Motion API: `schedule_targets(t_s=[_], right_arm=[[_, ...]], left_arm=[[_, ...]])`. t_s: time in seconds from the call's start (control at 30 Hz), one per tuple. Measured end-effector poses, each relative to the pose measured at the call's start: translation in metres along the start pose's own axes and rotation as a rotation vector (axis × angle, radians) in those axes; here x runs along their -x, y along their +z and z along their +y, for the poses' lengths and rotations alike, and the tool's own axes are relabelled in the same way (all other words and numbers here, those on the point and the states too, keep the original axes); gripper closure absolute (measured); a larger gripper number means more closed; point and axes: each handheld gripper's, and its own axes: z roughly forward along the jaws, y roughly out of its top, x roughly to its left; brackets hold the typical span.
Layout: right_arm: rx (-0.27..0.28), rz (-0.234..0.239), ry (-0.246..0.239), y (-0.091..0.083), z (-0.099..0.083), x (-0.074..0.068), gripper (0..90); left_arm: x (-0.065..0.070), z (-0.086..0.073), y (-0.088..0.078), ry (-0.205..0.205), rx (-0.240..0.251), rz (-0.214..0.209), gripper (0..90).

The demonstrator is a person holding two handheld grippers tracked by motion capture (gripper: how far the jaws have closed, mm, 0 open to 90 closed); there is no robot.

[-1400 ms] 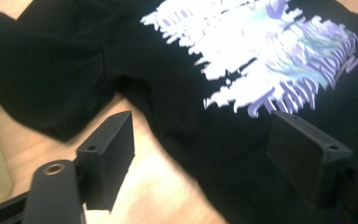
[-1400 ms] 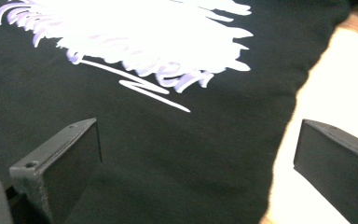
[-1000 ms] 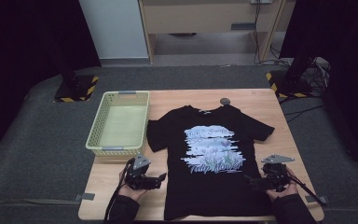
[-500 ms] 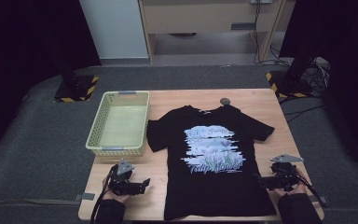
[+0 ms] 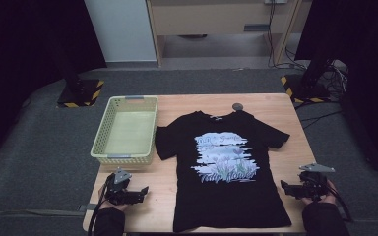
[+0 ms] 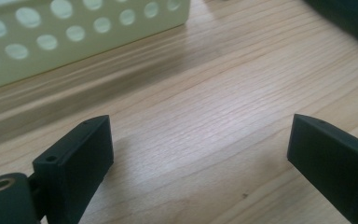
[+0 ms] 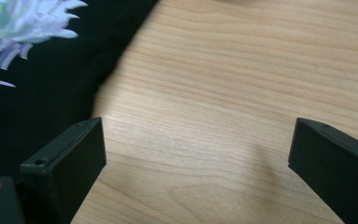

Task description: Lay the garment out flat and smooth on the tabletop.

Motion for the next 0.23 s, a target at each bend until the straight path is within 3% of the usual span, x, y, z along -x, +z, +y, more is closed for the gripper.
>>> schedule_targets(t_s=[0.23], right_arm=[[0.021, -0.001, -0.005, 0.0028, -0.0033, 0.0067, 3.6]], left_arm=[[-0.0038, -0.0023, 0.0032, 0.003, -0.009, 0.018, 5.4]])
